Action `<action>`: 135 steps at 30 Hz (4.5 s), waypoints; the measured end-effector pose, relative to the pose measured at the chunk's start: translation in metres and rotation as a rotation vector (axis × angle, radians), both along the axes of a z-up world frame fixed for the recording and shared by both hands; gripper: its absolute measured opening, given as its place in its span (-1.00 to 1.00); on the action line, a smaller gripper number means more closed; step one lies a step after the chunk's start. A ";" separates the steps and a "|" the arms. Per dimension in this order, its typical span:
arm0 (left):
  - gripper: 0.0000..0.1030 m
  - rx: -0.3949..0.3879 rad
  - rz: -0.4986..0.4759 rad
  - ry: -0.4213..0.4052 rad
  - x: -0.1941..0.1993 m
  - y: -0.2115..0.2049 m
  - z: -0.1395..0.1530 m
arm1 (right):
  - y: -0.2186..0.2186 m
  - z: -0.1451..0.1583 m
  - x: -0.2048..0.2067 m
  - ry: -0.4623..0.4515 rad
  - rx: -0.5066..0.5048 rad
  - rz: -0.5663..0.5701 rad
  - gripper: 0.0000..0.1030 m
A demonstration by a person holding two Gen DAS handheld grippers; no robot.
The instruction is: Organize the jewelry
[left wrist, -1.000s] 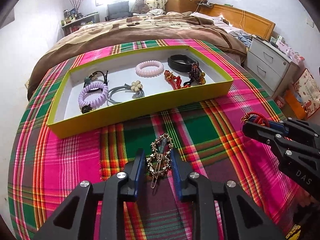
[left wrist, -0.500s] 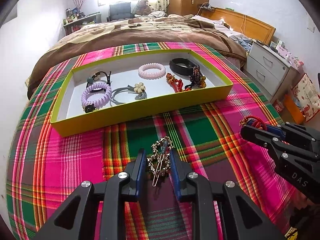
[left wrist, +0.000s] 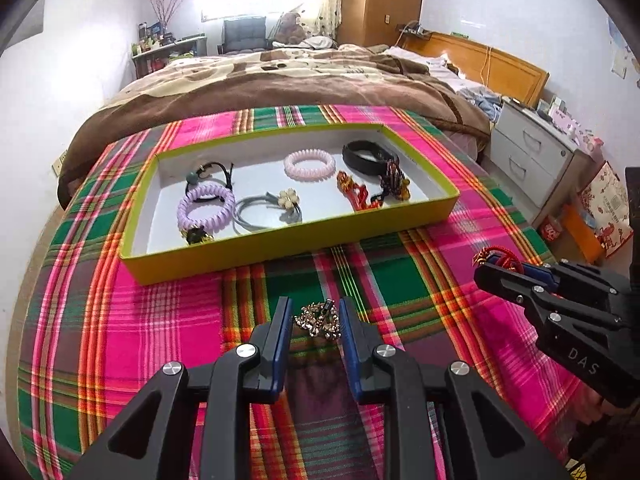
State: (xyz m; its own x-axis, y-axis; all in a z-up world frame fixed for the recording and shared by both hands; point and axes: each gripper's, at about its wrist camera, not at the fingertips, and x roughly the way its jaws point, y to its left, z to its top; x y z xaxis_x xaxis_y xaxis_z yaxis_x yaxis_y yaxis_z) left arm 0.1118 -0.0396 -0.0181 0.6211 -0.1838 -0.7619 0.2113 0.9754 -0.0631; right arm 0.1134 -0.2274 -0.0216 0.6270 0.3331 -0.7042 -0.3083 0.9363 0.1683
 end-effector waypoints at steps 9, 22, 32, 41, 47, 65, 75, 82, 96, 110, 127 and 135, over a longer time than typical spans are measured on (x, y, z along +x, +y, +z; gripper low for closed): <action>-0.54 -0.023 0.024 -0.076 0.013 0.023 0.032 | 0.012 0.024 0.013 -0.054 0.033 -0.002 -0.71; -0.54 -0.027 0.091 -0.091 0.065 0.061 0.032 | 0.057 0.031 0.078 -0.061 0.010 0.022 -0.71; -0.54 -0.033 0.104 -0.043 0.089 0.072 0.004 | 0.086 0.003 0.121 0.001 -0.038 0.046 -0.71; -0.53 -0.058 0.108 -0.002 0.093 0.079 -0.011 | 0.094 -0.011 0.130 0.030 -0.087 0.045 -0.71; -0.53 -0.059 0.110 0.007 0.092 0.077 -0.012 | 0.096 -0.012 0.130 0.024 -0.110 0.045 -0.69; -0.25 -0.067 0.118 0.004 0.089 0.074 -0.010 | 0.097 -0.009 0.126 0.019 -0.107 0.040 -0.15; -0.24 0.002 0.164 -0.040 0.065 0.062 0.005 | 0.086 0.009 0.093 -0.015 -0.056 -0.002 -0.06; -0.24 0.001 0.205 -0.069 0.037 0.057 0.015 | 0.077 0.019 0.062 -0.032 -0.042 -0.032 -0.05; -0.24 0.023 0.257 -0.079 0.000 0.056 0.017 | 0.074 0.020 0.024 -0.057 -0.039 -0.065 -0.05; -0.24 0.024 0.266 -0.088 -0.007 0.055 0.022 | 0.073 0.018 0.013 -0.055 -0.037 -0.082 -0.05; -0.24 0.037 0.263 -0.077 -0.007 0.054 0.020 | 0.074 0.018 0.010 -0.046 -0.033 -0.083 -0.05; -0.24 0.037 0.263 -0.078 -0.007 0.054 0.020 | 0.075 0.019 0.009 -0.044 -0.035 -0.086 -0.05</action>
